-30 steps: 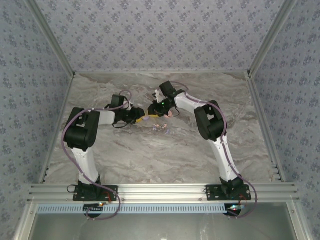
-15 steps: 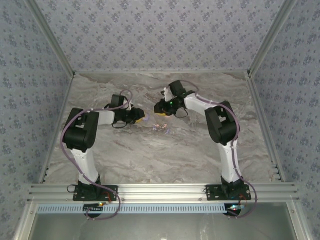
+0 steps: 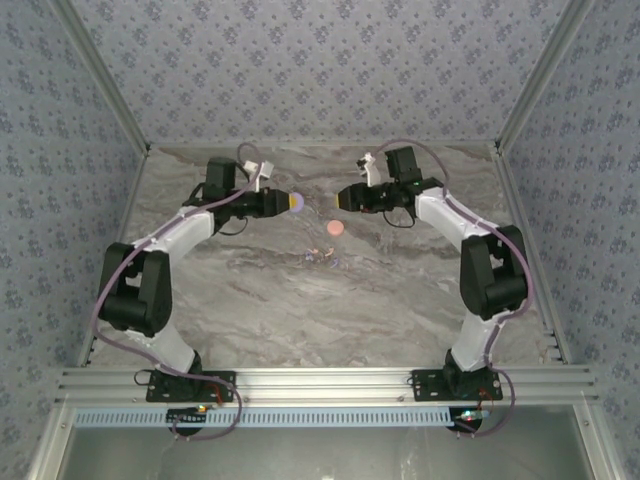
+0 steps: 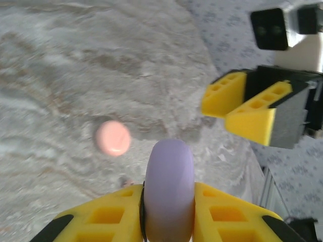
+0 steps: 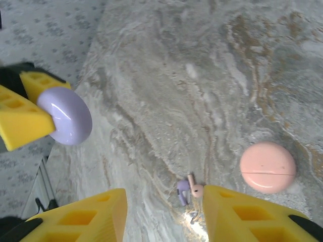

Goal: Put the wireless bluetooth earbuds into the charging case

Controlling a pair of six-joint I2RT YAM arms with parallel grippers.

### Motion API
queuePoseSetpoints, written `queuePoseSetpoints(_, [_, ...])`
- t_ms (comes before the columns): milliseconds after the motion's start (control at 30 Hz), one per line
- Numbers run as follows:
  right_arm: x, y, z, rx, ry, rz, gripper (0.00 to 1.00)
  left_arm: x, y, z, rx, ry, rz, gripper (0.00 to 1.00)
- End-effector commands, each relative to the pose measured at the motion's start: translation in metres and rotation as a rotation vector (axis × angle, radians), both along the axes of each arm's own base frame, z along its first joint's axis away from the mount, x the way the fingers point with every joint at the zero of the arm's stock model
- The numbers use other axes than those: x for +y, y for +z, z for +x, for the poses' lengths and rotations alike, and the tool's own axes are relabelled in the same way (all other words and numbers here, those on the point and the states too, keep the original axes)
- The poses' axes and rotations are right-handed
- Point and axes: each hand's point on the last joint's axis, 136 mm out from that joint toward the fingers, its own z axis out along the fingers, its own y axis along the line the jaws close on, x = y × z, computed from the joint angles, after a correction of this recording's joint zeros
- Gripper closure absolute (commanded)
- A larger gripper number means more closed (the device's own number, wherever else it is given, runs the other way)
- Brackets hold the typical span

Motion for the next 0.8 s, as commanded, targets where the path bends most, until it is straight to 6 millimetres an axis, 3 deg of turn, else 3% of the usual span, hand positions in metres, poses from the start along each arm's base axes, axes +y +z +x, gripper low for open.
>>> queuePoseSetpoints(0, [0.01,0.036,-0.025,-0.116,0.136,0.063,0.52,-0.02,0.039,-0.03,-0.113,-0.18,-0.035,0.75])
queuePoseSetpoints(167, [0.018,0.066,-0.043,-0.19,0.217,0.116,0.5,-0.038,0.068,-0.051,-0.186,-0.302,-0.078,0.76])
queuePoseSetpoints(333, [0.025,0.085,-0.055,-0.25,0.267,0.159,0.49,-0.044,0.08,-0.058,-0.212,-0.342,-0.099,0.76])
queuePoseSetpoints(767, [0.04,0.098,-0.072,-0.272,0.369,0.224,0.5,-0.05,0.092,-0.069,-0.237,-0.391,-0.133,0.77])
